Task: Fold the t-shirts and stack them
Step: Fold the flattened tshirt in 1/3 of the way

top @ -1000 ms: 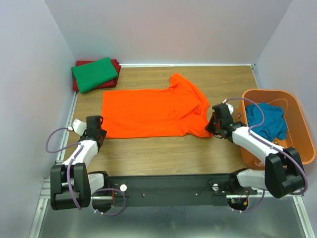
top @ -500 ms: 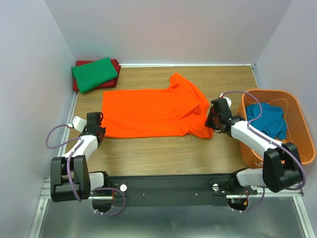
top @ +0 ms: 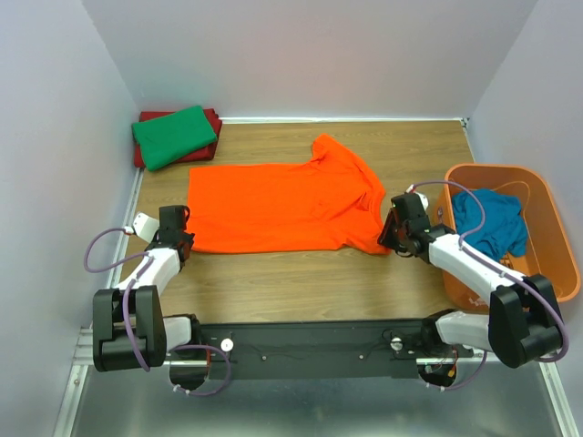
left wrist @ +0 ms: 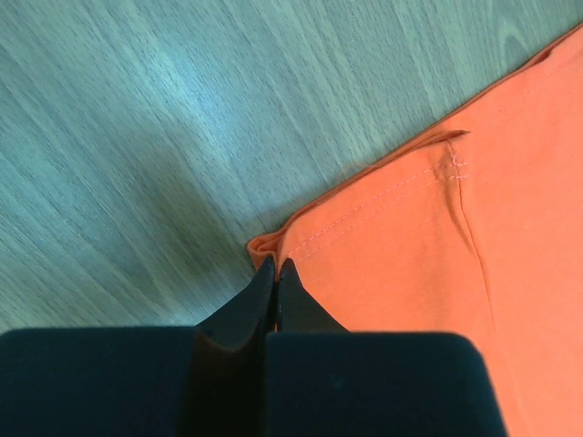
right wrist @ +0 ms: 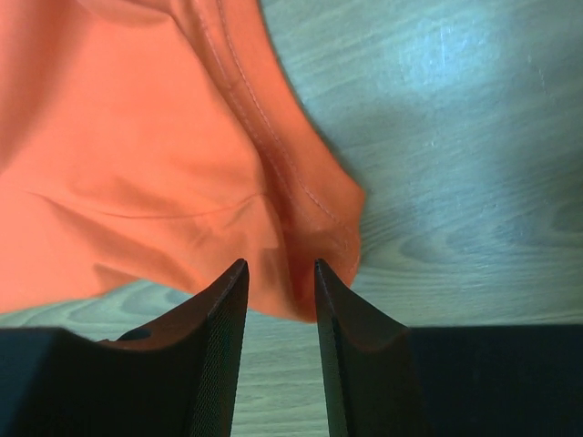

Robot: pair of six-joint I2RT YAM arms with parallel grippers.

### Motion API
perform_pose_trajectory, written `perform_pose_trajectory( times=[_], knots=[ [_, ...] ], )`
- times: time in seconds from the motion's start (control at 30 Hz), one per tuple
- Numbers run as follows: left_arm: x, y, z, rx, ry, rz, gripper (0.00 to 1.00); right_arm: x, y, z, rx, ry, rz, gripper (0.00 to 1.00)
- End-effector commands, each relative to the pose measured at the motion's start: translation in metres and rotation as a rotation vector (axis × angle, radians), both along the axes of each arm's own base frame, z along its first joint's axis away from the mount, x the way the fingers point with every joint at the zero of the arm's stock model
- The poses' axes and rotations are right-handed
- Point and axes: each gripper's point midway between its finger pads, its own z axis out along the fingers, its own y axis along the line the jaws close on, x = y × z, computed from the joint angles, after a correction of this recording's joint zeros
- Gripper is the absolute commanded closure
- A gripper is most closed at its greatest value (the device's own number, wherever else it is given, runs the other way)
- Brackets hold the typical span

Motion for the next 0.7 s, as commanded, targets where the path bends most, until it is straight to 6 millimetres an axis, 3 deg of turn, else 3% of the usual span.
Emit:
perform_pose_trajectory(
  times=[0.0,0.17,0.3,0.33,0.4,0.53,0.67],
  knots=[
    [0.002,0.008,0.009,0.030,-0.026,0.024,1.00,-0.009,0.000,-0.005,0.035,0.021,-0.021,0.58],
    [0.001,0.008,0.010,0.033,-0.028,0.024,1.00,-0.008,0.005,-0.008,0.070,0.017,-0.028,0.62],
    [0.000,0.009,0.011,0.039,-0.025,0.023,1.00,-0.005,0.003,-0.012,0.048,0.027,-0.028,0.83],
    [0.000,0.010,0.012,0.044,-0.023,0.026,1.00,0.000,0.002,-0.008,0.033,0.012,-0.025,0.93],
    [-0.002,0.012,0.013,0.052,-0.015,0.031,1.00,0.005,-0.002,-0.003,-0.004,-0.005,-0.006,0.99],
    [-0.004,0.016,0.017,0.073,-0.010,0.044,1.00,0.021,-0.016,0.021,-0.109,-0.043,-0.013,0.99],
    [-0.007,0.019,0.020,0.086,-0.011,0.058,1.00,0.020,-0.024,0.025,-0.168,-0.010,-0.017,0.99]
  ],
)
